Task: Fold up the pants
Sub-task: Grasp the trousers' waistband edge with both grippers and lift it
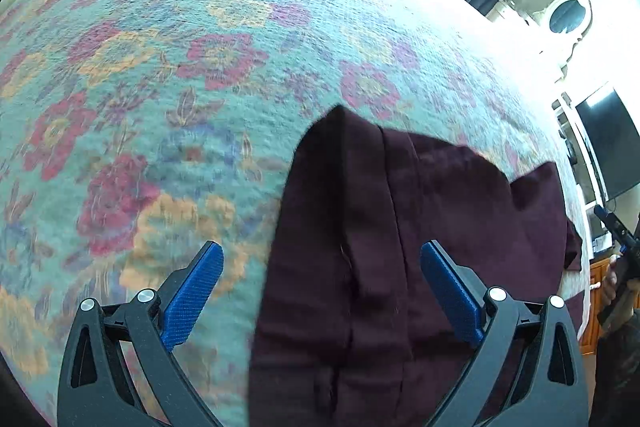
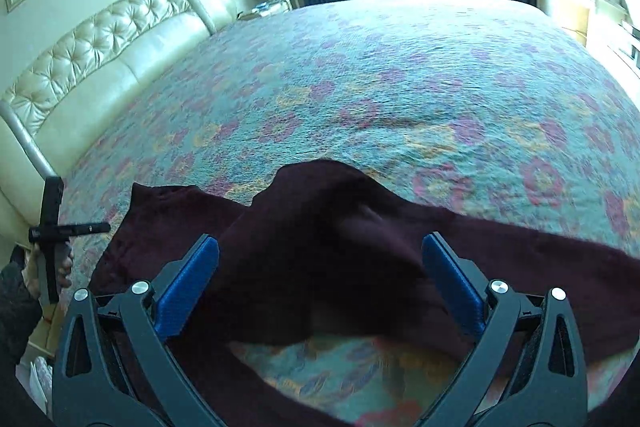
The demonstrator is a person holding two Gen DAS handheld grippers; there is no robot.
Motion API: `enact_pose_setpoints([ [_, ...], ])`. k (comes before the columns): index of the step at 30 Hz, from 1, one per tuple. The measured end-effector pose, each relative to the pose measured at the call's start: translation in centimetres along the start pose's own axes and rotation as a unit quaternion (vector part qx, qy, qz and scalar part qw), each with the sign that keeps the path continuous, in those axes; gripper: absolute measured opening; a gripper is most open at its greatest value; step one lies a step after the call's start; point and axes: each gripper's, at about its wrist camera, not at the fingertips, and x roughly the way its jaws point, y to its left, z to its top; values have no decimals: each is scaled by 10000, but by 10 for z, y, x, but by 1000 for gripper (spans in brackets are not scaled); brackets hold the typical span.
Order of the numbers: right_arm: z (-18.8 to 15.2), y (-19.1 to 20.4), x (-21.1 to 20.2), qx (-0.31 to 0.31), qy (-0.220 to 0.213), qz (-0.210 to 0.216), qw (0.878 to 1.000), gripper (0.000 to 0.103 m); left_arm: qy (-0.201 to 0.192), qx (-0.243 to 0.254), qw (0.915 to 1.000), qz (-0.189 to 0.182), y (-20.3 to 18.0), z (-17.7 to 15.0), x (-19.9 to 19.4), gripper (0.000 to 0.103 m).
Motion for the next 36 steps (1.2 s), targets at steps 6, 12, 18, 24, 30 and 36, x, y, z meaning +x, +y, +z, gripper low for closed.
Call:
enact_pose_setpoints([
  [6,49,8,76,-595,713,-62,9957,101,245,971,9949,-138,-16,40,45,98],
  [12,67,5,133,-877,1792,61,9799,101,458,1559,9866,-128,-29,51,68,98],
  [18,51,10,146,-1070,2662,10,9580,18,547,1493,9868,-308,-25,59,65,49],
  [24,42,19,94,-1166,2096,-93,9708,8,601,1683,9834,-303,-42,56,58,15],
  [30,19,47,0,-1400,1074,-197,9841,5,114,1521,9848,-829,-46,49,-6,14],
  [36,-43,76,-82,-1503,223,-384,9876,0,-322,1506,9793,-1310,-53,0,-80,14],
])
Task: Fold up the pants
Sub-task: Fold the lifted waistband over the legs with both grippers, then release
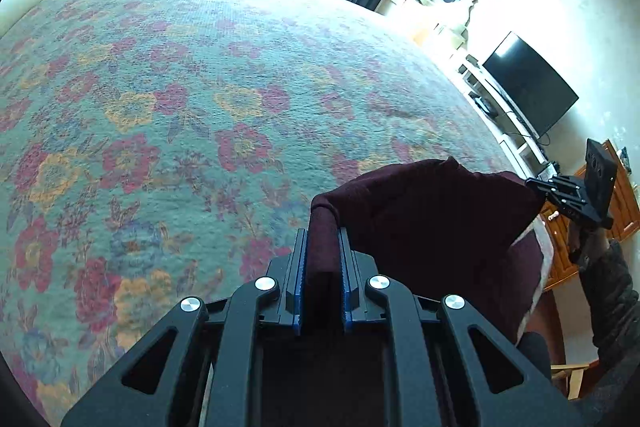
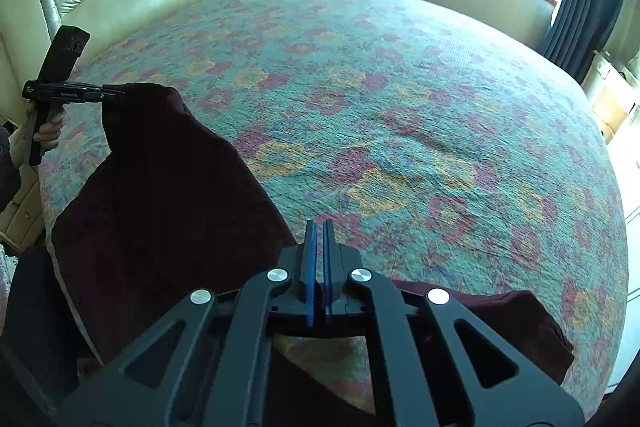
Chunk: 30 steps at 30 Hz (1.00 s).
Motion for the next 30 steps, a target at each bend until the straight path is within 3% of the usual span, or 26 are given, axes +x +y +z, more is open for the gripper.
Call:
enact_pose_setpoints([
  [5,-64,34,-12,157,-53,-46,9999,0,64,-72,9999,-44,-17,-65,-29,14],
  [10,-118,60,14,374,361,62,9986,0,311,-220,9993,29,-17,-126,-30,15],
  [14,-146,72,37,667,643,-20,9957,0,443,-521,9970,366,-6,-161,-15,20],
  [15,-151,74,38,765,655,-115,9948,2,457,-670,9959,413,-3,-168,-14,21],
  [17,-160,75,34,1025,642,-59,9926,19,469,-1052,9924,433,8,-183,-14,24],
  [19,-167,72,23,1380,482,23,9893,44,408,-1402,9888,305,16,-194,-23,25],
  [22,-177,59,10,2236,316,531,9727,46,274,-1982,9796,176,22,-209,-38,26],
  [26,-195,41,10,3440,117,1261,9304,47,51,-2502,9681,-108,13,-216,-42,34],
  [28,-203,38,17,3835,115,1458,9119,47,-44,-2707,9623,-275,6,-215,-37,36],
  [30,-207,39,23,4056,140,1519,9012,48,-19,-2846,9584,-225,1,-213,-29,38],
])
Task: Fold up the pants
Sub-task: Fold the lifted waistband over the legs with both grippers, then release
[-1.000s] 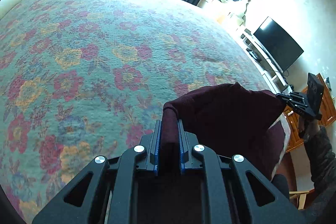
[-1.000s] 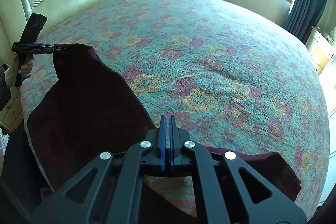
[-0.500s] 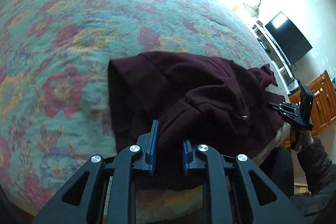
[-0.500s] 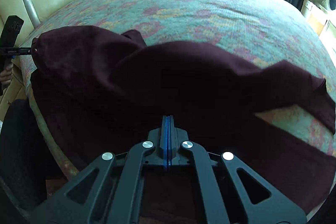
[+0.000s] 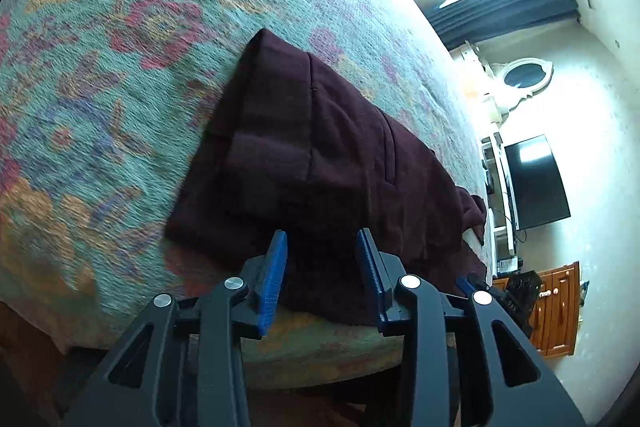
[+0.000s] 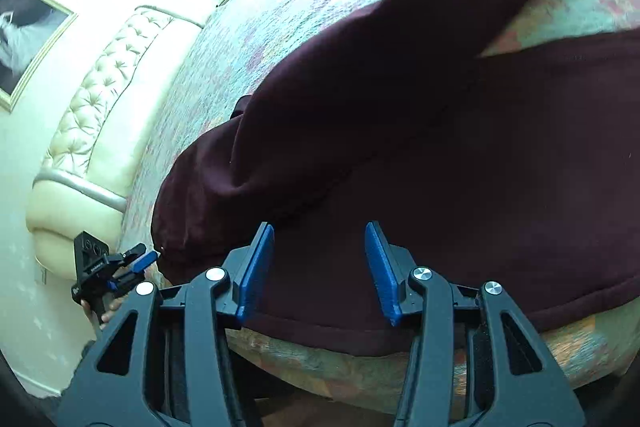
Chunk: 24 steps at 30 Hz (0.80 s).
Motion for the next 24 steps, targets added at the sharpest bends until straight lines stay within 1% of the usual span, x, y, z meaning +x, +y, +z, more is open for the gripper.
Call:
enact_pose_setpoints([
  [2,-4,-2,2,197,-30,101,9998,51,-12,-134,9998,143,-1,-4,8,38],
  [4,-5,-3,5,352,-45,193,9992,57,-105,-257,9995,176,-1,-8,9,38],
  [7,-6,-6,8,445,-44,281,9986,57,-256,-448,9984,221,2,-6,8,38],
  [9,-7,-8,11,602,-57,340,9976,57,-334,-737,9966,150,6,-4,7,39],
  [12,-8,-20,14,993,-183,514,9936,57,-458,-1172,9920,28,13,-5,6,41],
  [14,-7,-26,18,1259,-302,557,9900,57,-545,-1422,9883,-41,17,-6,7,42],
  [17,-5,-34,25,1565,-448,741,9839,57,-581,-1728,9832,-26,21,-6,7,42],
  [21,4,-38,34,1779,-684,743,9789,57,-587,-1759,9825,172,18,-5,9,43],
  [24,8,-40,44,1876,-814,706,9763,56,-601,-1851,9806,250,19,-5,12,46],
])
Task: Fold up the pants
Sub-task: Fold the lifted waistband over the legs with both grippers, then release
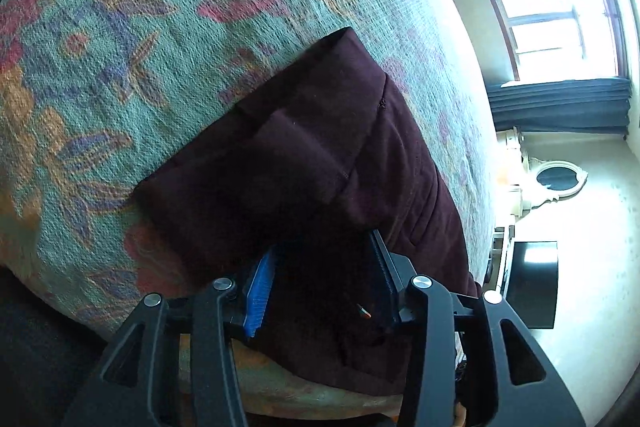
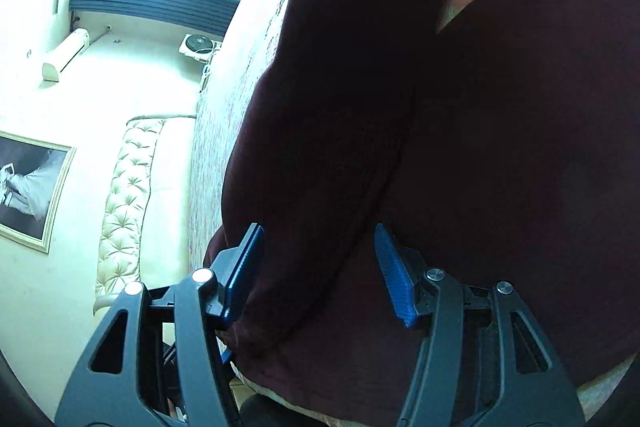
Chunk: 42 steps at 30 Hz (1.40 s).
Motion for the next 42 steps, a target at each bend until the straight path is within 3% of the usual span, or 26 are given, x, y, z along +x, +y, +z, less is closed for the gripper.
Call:
enact_pose_setpoints([
  [3,-2,-1,8,19,-35,-88,10000,50,-3,-36,10000,-59,2,-1,4,46],
  [5,-5,-3,13,7,28,-191,9998,29,-20,-61,9998,-164,6,-1,1,46],
  [6,-8,-5,16,11,71,-217,9997,24,-27,-68,9998,-206,8,-3,-1,46],
  [8,-14,-9,20,-27,168,-249,9995,4,-19,10,9998,-179,12,-5,-4,38],
  [11,-23,-10,16,-55,48,-236,9997,4,-11,134,9999,-38,15,1,-7,21],
  [16,-39,9,-11,-302,-237,-67,9992,4,-28,184,9998,-21,22,5,-31,18],
  [20,-67,20,-37,-490,-287,-31,9984,3,-189,616,9978,184,19,-5,-54,17],
  [23,-87,4,-44,-409,-180,-173,9989,3,-105,711,9968,348,37,-10,-57,17],
  [27,-113,-34,-33,-49,-37,-483,9988,3,15,613,9979,206,61,-15,-54,17],
  [30,-120,-51,-24,192,99,-368,9991,3,39,874,9957,312,60,-19,-58,17],
  [33,-91,-46,-45,376,107,-209,9990,8,61,939,9951,314,52,-20,-62,21],
  [36,-66,-51,-81,378,-195,-297,9987,16,70,1075,9932,451,49,-29,-74,21],
  [38,-30,-28,-102,390,-506,-326,9974,24,152,1283,9896,636,39,-39,-78,21],
  [42,58,-41,-158,302,-1418,-573,9878,32,93,1804,9783,1013,22,-57,-84,21],
])
